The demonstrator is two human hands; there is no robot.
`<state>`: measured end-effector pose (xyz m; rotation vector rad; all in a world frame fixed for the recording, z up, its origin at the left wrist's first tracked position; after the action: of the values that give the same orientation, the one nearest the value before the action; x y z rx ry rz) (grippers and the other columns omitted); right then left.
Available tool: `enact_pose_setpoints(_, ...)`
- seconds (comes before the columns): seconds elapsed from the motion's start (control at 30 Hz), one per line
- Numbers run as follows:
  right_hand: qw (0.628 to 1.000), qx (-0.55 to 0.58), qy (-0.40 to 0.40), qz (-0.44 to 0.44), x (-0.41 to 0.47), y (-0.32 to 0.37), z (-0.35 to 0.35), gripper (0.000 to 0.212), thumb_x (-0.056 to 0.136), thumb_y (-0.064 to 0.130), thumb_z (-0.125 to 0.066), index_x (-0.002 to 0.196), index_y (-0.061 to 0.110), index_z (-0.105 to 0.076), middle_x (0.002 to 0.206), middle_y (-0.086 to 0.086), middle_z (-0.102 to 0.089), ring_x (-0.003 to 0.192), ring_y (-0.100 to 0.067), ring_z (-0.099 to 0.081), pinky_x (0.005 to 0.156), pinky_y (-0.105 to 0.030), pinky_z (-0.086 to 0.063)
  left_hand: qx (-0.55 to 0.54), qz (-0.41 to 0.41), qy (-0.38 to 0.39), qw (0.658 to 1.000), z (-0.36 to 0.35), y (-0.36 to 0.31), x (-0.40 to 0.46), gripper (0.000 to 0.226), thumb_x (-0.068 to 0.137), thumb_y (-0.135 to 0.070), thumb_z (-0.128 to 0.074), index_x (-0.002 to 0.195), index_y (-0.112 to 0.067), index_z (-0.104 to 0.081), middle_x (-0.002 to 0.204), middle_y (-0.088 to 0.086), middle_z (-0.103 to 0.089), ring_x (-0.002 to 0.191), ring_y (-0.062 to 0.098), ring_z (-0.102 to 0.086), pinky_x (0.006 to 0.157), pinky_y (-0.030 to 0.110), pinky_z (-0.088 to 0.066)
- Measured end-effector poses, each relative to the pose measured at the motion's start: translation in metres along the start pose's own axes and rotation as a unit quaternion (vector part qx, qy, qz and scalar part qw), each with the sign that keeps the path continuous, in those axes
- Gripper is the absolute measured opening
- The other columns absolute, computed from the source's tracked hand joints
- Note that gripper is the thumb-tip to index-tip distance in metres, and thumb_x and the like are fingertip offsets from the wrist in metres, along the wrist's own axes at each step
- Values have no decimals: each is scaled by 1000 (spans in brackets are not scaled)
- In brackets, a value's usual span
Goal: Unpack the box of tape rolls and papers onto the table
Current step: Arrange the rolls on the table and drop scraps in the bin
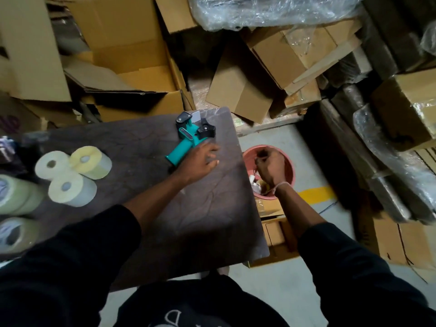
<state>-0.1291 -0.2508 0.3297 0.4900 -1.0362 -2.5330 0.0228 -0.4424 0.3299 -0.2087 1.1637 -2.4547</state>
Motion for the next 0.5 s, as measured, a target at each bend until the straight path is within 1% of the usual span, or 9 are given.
enact_pose_setpoints(0.1,999,-1,28,26,-2,30,-34,18,84,17,-63,98,18,-73,95,-3,-76,87,-23,-71,85,-43,-59,-19,26,-44,999,32,26,-27,36,88,-7,-69,124,-8,-63,115,3,-66,90,10,-66,79,29,-58)
enact_pose_setpoints(0.17,998,4,35,53,-6,60,-53,15,84,16,-64,96,17,-74,95,-3,-75,88,-21,-71,87,-40,-59,-31,53,-70,996,54,45,-43,34,86,-10,-69,119,-8,-65,104,-1,-65,81,10,-65,79,34,-58)
enact_pose_setpoints(0.2,998,11,41,56,-9,74,-63,14,85,15,-65,95,17,-74,96,-3,-75,89,-21,-70,88,-39,-59,-40,64,-77,994,65,53,-51,34,83,-14,-68,117,-8,-66,105,-2,-65,80,11,-65,79,36,-58)
enact_pose_setpoints(0.27,997,20,55,51,-18,98,-83,11,87,17,-65,93,20,-73,94,-1,-75,87,-20,-70,86,-40,-60,-48,73,-84,993,88,64,-64,38,81,-19,-65,118,-9,-65,114,3,-65,83,14,-67,77,35,-57)
enact_pose_setpoints(0.33,996,19,73,55,-26,119,-106,11,86,19,-63,87,26,-71,90,0,-74,85,-21,-70,81,-44,-61,-39,74,-83,993,112,73,-75,37,85,-11,-66,122,-7,-63,121,9,-65,90,21,-70,74,26,-54)
enact_pose_setpoints(0.4,995,23,82,58,-35,139,-128,11,84,20,-62,81,30,-67,89,-4,-75,84,-27,-71,79,-48,-61,-22,76,-94,992,138,86,-88,36,89,-4,-67,124,-4,-62,124,11,-64,92,17,-69,70,8,-47)
enact_pose_setpoints(0.43,994,24,88,61,-41,151,-139,11,85,18,-63,84,28,-67,91,-7,-75,85,-29,-71,81,-49,-61,-17,74,-105,992,151,94,-95,35,90,-4,-66,124,-4,-62,124,11,-64,92,13,-67,68,2,-43)
enact_pose_setpoints(0.5,993,31,100,57,-51,172,-161,12,87,10,-64,92,19,-70,97,-12,-75,90,-30,-71,87,-49,-59,-18,75,-119,990,176,109,-110,33,91,-7,-66,124,-5,-62,125,9,-64,91,11,-66,67,-2,-41)
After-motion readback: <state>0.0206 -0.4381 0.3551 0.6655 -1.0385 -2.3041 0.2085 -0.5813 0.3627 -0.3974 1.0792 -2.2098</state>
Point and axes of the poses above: each hand's wrist, its own x-axis towards the middle knuckle, its own z-axis out of the back of the hand, y = z × x, the point moved 8 cm from there along x, towards the middle knuckle
